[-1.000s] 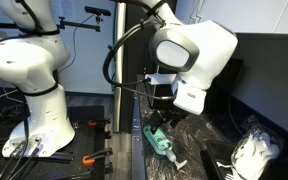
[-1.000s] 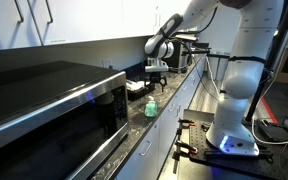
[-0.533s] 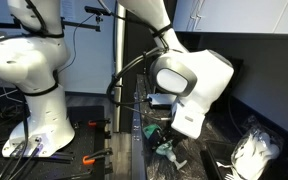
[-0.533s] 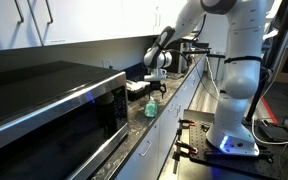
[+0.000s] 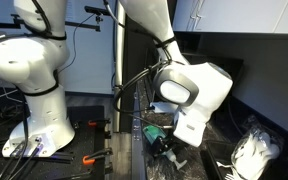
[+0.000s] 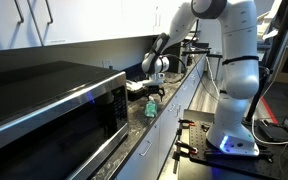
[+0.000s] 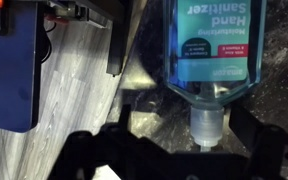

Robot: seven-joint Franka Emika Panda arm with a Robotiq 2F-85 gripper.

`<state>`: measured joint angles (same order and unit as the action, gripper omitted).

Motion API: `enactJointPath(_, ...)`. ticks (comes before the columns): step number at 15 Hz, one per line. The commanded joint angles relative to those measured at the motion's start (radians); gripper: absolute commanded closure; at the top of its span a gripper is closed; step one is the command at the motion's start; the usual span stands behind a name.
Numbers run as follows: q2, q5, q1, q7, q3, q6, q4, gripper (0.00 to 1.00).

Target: Put the bottle upright

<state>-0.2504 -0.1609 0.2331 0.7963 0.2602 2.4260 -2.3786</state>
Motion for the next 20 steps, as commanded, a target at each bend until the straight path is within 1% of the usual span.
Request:
enactJointPath(1,-0.009,0.024,-0.036,0.048,0.021,0.034,0.007,0.12)
enactJointPath(2,-0.012,0.027,-0.042,0.058,0.020,0.041,0.007,0.14)
enactJointPath(3,-0.012,0.034,-0.045,0.061,0.021,0.050,0.003,0.31)
enactJointPath(9,0.009,0.063,-0.068,0.085,0.022,0.084,-0.017,0.79)
enactJointPath(11,0.033,0.081,-0.080,0.106,0.026,0.103,-0.030,0.92)
enactJointPath(14,0.086,0.133,-0.105,0.152,0.037,0.138,-0.060,0.92)
enactJointPath(16,0.142,0.217,-0.134,0.228,0.055,0.169,-0.090,0.92)
enactJointPath(17,0.169,0.320,-0.159,0.310,0.079,0.166,-0.101,0.92)
enactJointPath(18,0.186,0.403,-0.170,0.384,0.086,0.155,-0.101,0.92)
enactJointPath(20,0.230,0.585,-0.177,0.547,0.080,0.113,-0.100,0.92)
